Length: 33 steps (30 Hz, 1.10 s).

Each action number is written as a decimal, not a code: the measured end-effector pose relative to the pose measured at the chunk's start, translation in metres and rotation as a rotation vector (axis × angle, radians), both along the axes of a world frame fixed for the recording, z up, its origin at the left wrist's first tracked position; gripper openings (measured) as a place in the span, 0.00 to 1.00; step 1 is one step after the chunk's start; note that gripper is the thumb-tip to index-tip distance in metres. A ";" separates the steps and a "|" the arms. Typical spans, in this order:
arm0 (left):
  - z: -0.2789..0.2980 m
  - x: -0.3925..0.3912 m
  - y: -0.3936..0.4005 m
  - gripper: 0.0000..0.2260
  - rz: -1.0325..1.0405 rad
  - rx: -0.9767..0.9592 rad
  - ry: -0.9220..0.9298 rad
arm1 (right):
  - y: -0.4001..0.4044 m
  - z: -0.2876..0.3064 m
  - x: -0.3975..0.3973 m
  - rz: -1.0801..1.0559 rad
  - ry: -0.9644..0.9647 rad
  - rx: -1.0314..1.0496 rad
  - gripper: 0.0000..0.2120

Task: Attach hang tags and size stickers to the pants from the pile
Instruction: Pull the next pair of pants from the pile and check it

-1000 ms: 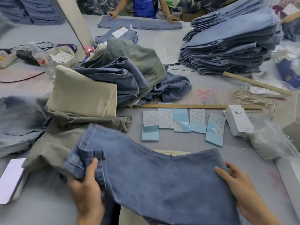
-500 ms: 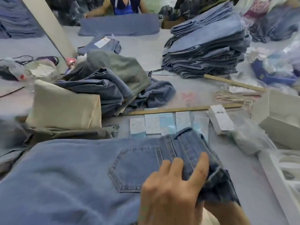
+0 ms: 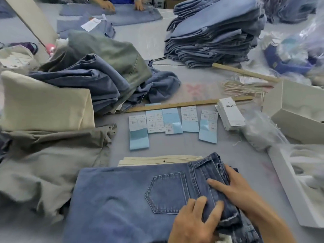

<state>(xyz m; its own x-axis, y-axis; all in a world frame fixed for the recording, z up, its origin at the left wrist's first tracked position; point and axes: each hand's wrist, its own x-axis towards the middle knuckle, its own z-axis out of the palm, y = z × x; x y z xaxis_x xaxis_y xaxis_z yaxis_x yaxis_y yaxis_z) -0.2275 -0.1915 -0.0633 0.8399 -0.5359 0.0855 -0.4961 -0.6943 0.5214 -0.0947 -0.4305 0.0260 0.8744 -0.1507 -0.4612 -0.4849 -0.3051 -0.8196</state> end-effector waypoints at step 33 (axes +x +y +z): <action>0.011 0.023 -0.001 0.22 0.303 -0.427 0.490 | 0.060 -0.035 -0.160 0.776 -0.223 -0.337 0.15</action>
<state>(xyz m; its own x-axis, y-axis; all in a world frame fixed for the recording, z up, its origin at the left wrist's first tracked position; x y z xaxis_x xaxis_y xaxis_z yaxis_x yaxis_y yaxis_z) -0.2050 -0.1929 -0.0522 0.9422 -0.2768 -0.1890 0.0468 -0.4497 0.8919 -0.2548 -0.3700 -0.0089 0.8512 0.4266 -0.3056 0.1204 -0.7256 -0.6775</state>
